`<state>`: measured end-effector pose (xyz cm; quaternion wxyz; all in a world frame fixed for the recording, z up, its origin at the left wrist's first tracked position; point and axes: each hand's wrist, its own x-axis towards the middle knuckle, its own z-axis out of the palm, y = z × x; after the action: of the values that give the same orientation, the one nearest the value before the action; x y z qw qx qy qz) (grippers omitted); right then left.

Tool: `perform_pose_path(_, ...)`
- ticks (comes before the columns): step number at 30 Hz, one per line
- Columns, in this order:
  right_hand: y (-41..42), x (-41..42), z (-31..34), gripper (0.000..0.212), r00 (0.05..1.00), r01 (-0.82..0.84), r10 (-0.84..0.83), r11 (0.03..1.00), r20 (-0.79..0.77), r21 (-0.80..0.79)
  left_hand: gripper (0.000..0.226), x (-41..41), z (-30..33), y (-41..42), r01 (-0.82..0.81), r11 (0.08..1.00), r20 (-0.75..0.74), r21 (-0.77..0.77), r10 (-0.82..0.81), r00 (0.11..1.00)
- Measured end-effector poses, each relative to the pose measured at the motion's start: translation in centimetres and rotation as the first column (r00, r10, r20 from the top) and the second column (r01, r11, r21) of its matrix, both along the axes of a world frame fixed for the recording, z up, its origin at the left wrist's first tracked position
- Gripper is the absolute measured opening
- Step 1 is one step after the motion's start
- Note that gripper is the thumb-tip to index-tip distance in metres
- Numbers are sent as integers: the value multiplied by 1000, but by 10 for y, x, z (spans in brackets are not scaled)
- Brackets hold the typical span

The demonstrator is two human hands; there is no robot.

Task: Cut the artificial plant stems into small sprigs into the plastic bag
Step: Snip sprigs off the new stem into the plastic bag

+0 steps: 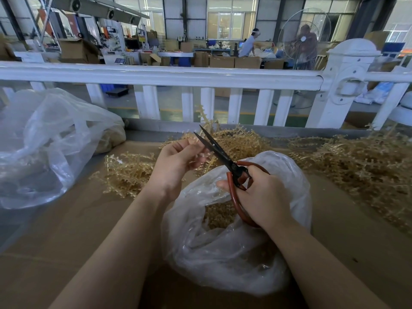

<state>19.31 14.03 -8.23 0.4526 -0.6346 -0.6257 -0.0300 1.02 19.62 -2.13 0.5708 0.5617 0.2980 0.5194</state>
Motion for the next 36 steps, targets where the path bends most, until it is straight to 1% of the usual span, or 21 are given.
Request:
perform_pose_path(4,0,0,0,72,1000,2,-2,1000,10,-9,21,1,-4,3,-58,997,-1,41,58,998)
perform_pose_path(8,-1,0,2,66,995,63,-61,998,77,-16,18,1,-7,7,-70,994,-24,78,72,997)
perform_pose_path(11,-4,-1,6,52,989,95,-95,995,112,4,20,0,-8,6,-36,989,-64,140,45,997)
perform_pose_path(12,-5,-2,7,51,988,99,-100,995,115,10,22,1,-9,6,-22,987,-72,161,34,997)
perform_pose_path(14,-5,-2,7,52,986,107,-108,994,129,14,25,2,-10,5,-10,982,-68,187,23,997)
perform_pose_path(18,-4,-1,7,55,984,109,-108,994,139,-5,15,3,-11,5,-8,975,-65,221,23,998)
perform_pose_path(24,-4,0,8,61,987,109,-105,994,122,-26,8,5,-9,3,-26,968,-135,251,61,989)
perform_pose_path(29,-3,0,8,63,983,131,-124,990,134,-44,9,4,-9,2,-32,968,-153,248,72,986)
perform_pose_path(36,-5,0,8,67,970,178,-176,984,168,1,14,5,-9,3,-52,969,-157,240,92,983)
